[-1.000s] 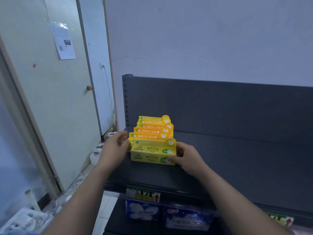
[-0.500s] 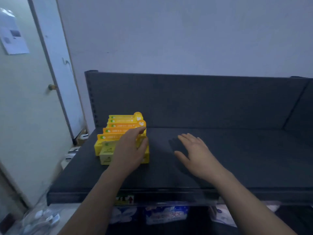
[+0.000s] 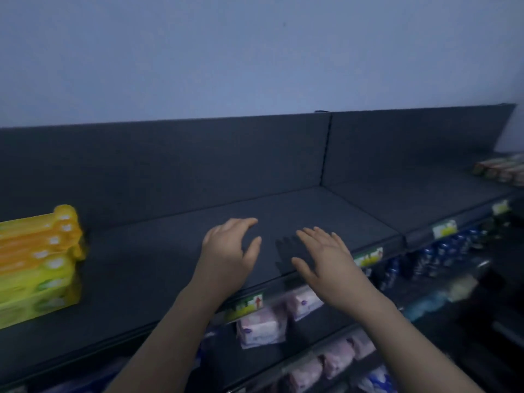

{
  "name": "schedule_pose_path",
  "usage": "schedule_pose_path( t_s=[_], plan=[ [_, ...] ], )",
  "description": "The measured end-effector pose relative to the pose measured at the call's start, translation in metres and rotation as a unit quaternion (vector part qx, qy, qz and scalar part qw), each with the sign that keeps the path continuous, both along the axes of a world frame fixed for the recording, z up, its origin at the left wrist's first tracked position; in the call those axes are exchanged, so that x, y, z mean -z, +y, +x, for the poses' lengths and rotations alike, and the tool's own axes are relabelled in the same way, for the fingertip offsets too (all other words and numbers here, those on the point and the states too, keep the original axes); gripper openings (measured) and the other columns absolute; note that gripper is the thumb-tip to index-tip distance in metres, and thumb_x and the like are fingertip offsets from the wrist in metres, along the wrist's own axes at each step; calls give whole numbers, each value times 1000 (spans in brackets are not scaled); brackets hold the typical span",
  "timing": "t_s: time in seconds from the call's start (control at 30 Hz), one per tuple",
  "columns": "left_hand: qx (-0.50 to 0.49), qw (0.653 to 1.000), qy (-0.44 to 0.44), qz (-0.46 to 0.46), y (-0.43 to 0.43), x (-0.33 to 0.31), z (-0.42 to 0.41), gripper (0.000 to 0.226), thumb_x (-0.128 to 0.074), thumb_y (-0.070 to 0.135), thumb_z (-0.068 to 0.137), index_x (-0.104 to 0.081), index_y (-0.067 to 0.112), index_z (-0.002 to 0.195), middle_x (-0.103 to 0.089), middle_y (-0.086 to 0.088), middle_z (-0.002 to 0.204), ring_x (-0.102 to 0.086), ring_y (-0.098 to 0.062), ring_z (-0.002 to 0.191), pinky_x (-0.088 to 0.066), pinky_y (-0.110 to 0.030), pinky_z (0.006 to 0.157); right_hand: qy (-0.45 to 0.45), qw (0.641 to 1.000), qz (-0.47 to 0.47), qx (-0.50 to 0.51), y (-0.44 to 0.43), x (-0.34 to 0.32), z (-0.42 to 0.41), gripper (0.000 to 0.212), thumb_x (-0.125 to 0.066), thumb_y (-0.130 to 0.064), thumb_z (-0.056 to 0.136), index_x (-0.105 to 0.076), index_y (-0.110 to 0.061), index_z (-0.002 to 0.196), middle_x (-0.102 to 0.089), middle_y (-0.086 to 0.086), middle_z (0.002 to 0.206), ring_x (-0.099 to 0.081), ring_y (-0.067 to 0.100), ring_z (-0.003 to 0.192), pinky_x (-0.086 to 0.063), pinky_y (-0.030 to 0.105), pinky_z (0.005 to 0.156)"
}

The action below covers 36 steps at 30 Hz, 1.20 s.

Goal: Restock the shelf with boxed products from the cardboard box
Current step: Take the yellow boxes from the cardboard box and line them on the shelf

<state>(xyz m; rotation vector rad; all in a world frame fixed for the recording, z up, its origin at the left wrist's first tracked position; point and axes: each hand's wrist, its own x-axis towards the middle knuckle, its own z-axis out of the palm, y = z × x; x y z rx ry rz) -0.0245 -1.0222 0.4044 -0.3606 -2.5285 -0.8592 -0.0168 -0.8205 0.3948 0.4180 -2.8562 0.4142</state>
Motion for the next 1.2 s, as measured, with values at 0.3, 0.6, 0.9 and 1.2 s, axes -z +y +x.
schedule_pose_path(
  t_s=[0.3,0.6,0.9,1.2],
  plan=[
    [147,988,-28,-49,225,30,-18,44,-45,42,91,-57,21,128,-60,4,125,-54,-21,114,-38,-37,102,-42,987,-5,157,212,23,42,59,-40,-45,99,-22,-24,152,-23,-5,158,-14,13,147,-5,37,121],
    [304,947,-66,-75,423,80,2,39,-49,37,94,-55,23,129,-57,7,127,-54,-18,115,-38,-36,102,-80,948,-26,308,379,62,119,57,-44,-43,97,-30,-24,148,-34,-7,152,-25,14,142,-10,40,119],
    [434,883,-140,-108,565,123,12,38,-55,31,93,-56,19,129,-58,2,128,-54,-17,117,-40,-33,100,-124,884,-58,447,484,108,177,56,-46,-43,96,-35,-21,146,-41,-4,147,-32,18,138,-20,41,116],
    [545,804,-174,-159,717,150,-5,39,-55,33,93,-55,22,130,-57,5,126,-58,-13,108,-46,-32,95,-145,789,-114,585,582,131,200,47,-46,-40,96,-40,-27,141,-47,-5,140,-38,19,132,-23,38,111]
  ],
)
